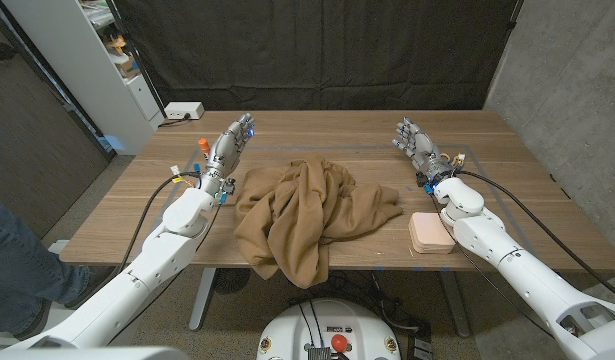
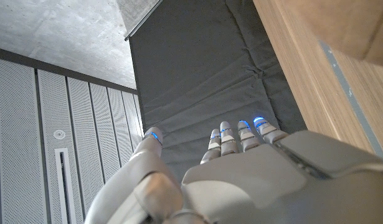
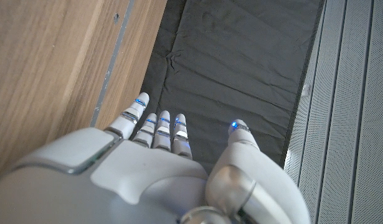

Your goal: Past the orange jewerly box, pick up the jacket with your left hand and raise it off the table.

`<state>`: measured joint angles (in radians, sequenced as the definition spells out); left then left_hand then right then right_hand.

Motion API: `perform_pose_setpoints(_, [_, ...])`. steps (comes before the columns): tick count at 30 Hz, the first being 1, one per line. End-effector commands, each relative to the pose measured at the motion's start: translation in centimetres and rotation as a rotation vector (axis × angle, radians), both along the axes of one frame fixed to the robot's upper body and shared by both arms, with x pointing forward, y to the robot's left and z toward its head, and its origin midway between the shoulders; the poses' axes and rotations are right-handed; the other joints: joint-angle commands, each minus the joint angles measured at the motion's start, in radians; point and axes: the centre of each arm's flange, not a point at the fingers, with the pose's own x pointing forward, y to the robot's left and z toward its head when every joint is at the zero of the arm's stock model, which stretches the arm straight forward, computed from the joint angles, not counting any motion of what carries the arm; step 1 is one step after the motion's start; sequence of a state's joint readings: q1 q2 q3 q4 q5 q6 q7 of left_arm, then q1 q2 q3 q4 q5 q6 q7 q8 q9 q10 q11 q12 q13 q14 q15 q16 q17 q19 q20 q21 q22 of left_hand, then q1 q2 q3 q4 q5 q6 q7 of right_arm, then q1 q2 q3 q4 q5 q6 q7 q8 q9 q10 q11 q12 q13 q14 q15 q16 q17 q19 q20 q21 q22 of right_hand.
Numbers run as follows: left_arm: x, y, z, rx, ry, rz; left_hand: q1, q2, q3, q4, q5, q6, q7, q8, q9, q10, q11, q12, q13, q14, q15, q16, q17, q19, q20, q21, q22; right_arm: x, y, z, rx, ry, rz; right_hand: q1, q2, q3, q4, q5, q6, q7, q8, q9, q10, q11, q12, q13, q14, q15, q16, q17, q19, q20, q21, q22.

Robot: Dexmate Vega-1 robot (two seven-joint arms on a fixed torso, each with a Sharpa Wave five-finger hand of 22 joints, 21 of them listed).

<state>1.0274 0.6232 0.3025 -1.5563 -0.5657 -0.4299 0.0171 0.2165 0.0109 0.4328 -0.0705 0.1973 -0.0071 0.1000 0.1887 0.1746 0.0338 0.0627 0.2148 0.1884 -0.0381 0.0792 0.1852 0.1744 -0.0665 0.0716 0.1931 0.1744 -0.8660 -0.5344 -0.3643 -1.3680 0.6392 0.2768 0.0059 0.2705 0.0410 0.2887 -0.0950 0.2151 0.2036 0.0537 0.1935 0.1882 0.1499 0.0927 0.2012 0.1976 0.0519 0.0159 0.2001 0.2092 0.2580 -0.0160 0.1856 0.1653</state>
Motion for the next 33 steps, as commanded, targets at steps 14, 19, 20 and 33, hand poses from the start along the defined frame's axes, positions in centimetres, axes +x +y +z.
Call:
perform_pose_setpoints(14, [-2.1,-0.8,0.6,0.024,-0.076,-0.018,0.012,0.006,0.000,-0.008,-0.003,0.016,0.002,0.004,0.004,0.011,0.001,0.004,0.003,0.011,0.001,0.006,0.005,-0.003,0.005,0.005,0.005,0.1,-0.1,0.3,-0.002,-0.006,0.000,0.006,0.005,0.004,-0.006,0.004,0.008,-0.001,0.005,0.003,0.011,-0.002,0.003,0.002,0.009,-0.001,0.006,0.003,0.008,-0.001,0.006,0.005])
perform_pose_setpoints(19, [-2.5,-1.0,0.7,0.035,-0.088,-0.016,0.013,0.007,0.000,-0.009,-0.003,0.022,0.006,0.006,0.004,0.016,0.008,0.005,0.003,0.019,0.003,0.008,0.005,0.003,-0.001,0.008,0.005,0.1,-0.4,0.5,-0.013,-0.011,-0.007,0.006,0.005,0.004,-0.006,0.004,0.008,-0.002,0.005,0.003,0.011,-0.002,0.003,0.002,0.008,-0.001,0.006,0.003,0.008,-0.001,0.006,0.005])
perform_pose_setpoints(20, [-2.6,-1.0,0.7,0.035,-0.090,-0.017,0.014,0.008,0.000,-0.010,-0.003,0.023,0.007,0.006,0.004,0.018,0.009,0.006,0.003,0.019,0.003,0.008,0.005,0.004,-0.001,0.008,0.005,0.1,-0.4,0.6,-0.011,-0.011,-0.007,0.005,0.005,0.004,-0.006,0.004,0.008,-0.002,0.005,0.003,0.012,-0.002,0.003,0.002,0.008,-0.001,0.006,0.003,0.008,-0.001,0.006,0.005])
perform_pose_setpoints(33, [-3.5,-1.3,1.0,0.053,-0.115,-0.015,0.015,0.009,0.000,-0.012,-0.004,0.026,0.006,0.005,0.004,0.019,0.007,0.005,0.003,0.022,0.004,0.008,0.005,0.004,0.000,0.007,0.005,0.5,-0.9,0.9,-0.011,-0.015,-0.010,0.006,0.005,0.003,-0.007,0.004,0.008,-0.002,0.004,0.003,0.011,-0.003,0.003,0.002,0.009,-0.001,0.006,0.003,0.008,0.000,0.006,0.005])
